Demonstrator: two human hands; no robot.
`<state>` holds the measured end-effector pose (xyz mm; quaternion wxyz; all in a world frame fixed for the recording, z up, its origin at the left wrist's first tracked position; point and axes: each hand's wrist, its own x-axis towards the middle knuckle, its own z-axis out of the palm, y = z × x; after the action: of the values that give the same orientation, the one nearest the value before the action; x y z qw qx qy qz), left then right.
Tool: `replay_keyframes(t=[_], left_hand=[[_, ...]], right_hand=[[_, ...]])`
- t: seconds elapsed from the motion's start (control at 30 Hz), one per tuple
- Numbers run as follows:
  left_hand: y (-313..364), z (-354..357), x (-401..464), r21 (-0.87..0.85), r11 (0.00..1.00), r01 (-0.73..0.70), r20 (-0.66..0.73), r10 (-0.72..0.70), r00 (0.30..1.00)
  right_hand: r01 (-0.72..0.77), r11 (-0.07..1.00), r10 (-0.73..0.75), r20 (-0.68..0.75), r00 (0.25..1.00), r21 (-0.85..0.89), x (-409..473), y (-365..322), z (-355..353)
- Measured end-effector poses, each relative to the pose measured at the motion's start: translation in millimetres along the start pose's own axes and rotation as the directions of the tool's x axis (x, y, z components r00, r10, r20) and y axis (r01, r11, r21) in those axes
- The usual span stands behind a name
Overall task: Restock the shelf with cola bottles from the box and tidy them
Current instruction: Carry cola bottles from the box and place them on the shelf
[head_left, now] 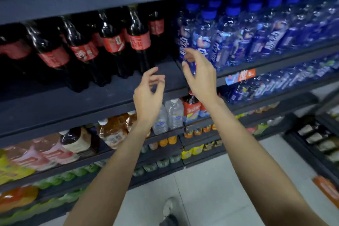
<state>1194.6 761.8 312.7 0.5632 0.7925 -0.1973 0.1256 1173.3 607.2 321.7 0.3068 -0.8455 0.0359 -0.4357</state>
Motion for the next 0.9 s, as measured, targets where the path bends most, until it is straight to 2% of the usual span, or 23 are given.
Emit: replay_keyframes(t=[0.1, 0.2, 0.3, 0.4, 0.47, 0.5, 0.57, 0.63, 0.7, 0.83, 0.9], left_hand=[[23, 18, -54, -0.163, 0.982, -0.101, -0.004, 0.102, 0.995], [41, 52, -118, -0.268, 0.951, -0.151, 0.033, 0.166, 0.986], [49, 96, -186, -0.294, 0.953, -0.072, 0.234, 0.144, 0.961], [51, 146, -253, -0.231, 0.973, 0.014, 0.490, 0.104, 0.865], [49, 183, -294, -0.129, 0.987, 0.090, 0.658, 0.018, 0.753], [47, 204, -313, -0.051, 0.990, 0.128, 0.738, -0.049, 0.673], [40, 245, -351, 0.119, 0.981, 0.154, 0.866, -0.178, 0.467], [35, 283, -388, 0.263, 0.960, 0.094, 0.928, -0.279, 0.246], [32, 319, -422, 0.355, 0.935, -0.022, 0.932, -0.352, 0.085], [42, 390, -484, 0.406, 0.884, -0.232, 0.892, -0.438, -0.108], [55, 425, -515, 0.395, 0.868, -0.300, 0.887, -0.446, -0.123]], right_hand=[[0.028, 0.997, -0.035, -0.104, 0.994, -0.070, -62, 0, -58], [-0.026, 0.989, 0.003, -0.151, 0.989, -0.147, -141, 13, -123], [-0.215, 0.949, 0.190, -0.125, 0.974, -0.232, -232, 33, -191], [-0.486, 0.821, 0.479, -0.100, 0.872, -0.299, -325, 52, -259], [-0.636, 0.709, 0.642, -0.094, 0.761, -0.304, -380, 61, -304], [-0.705, 0.638, 0.717, -0.094, 0.690, -0.309, -404, 65, -326], [-0.822, 0.474, 0.842, -0.109, 0.528, -0.315, -452, 72, -369], [-0.915, 0.290, 0.930, -0.143, 0.338, -0.279, -496, 79, -406], [-0.968, 0.121, 0.970, -0.181, 0.162, -0.219, -535, 87, -444], [-0.985, -0.159, 0.967, -0.213, -0.142, -0.063, -603, 109, -527], [-0.974, -0.227, 0.945, -0.237, -0.224, 0.014, -628, 122, -575]])
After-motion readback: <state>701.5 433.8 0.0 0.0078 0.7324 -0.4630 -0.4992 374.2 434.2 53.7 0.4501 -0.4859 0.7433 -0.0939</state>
